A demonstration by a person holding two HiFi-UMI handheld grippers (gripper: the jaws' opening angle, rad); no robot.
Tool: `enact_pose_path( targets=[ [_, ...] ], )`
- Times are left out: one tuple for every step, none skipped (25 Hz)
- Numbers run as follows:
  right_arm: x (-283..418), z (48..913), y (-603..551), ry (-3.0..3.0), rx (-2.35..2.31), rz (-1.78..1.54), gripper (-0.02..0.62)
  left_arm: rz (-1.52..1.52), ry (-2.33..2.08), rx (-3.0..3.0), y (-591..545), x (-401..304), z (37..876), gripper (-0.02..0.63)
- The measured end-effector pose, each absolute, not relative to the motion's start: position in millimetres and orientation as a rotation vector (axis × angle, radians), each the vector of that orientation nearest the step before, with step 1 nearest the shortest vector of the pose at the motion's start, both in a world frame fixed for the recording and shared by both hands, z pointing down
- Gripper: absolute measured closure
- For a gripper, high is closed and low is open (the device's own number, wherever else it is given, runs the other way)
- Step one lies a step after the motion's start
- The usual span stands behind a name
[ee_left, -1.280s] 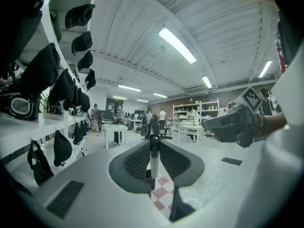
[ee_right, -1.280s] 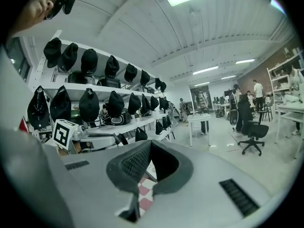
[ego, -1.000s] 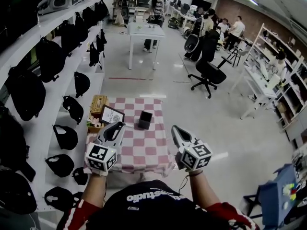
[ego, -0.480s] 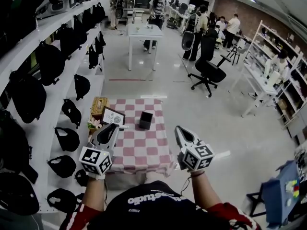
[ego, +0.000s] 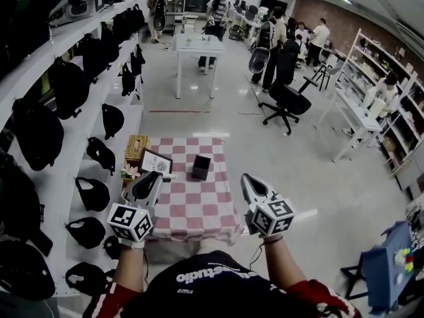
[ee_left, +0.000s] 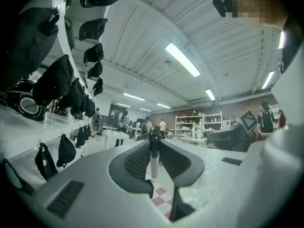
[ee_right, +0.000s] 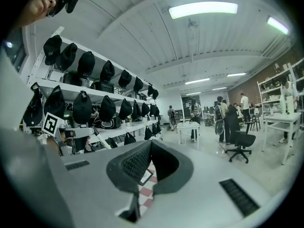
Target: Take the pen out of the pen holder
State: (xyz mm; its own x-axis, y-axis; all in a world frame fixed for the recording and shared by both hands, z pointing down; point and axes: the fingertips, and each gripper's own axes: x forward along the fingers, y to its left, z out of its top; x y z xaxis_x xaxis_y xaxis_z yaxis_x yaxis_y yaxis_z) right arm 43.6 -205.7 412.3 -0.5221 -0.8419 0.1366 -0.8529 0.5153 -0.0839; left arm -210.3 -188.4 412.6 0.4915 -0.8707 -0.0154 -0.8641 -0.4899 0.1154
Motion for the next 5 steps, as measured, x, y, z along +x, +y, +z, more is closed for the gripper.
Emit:
enact_pose_path(
  targets=[
    [43.4, 413.0, -205.5, -2.665, 1.492, 0.211, 0.594, -0.113, -1.534, 2.632, -188.4, -210.0, 413.4, 0.537],
    [43.5, 413.5, -205.6, -2.665, 1.491, 0.207, 0.594, -0.116, -1.531, 2.634, -188.6, -209.4, 413.7, 0.537],
    [43.7, 413.8, -205.7, -2.665, 1.493, 0.204, 0.594, -0.117, -1.528, 2.638, -189.0, -208.4, 413.6, 0.537],
    [44.1, 414.0, -205.8, -2.665, 1.495, 0.201, 0.594, -0.118, -1.524, 2.644, -189.3, -207.2, 413.4, 0.537],
    [44.5, 414.3, -205.9, -2.665, 1.497, 0.200, 0.594, -0.118, -1.520, 2.649, -189.7, -205.9, 413.1, 0.537]
  ],
)
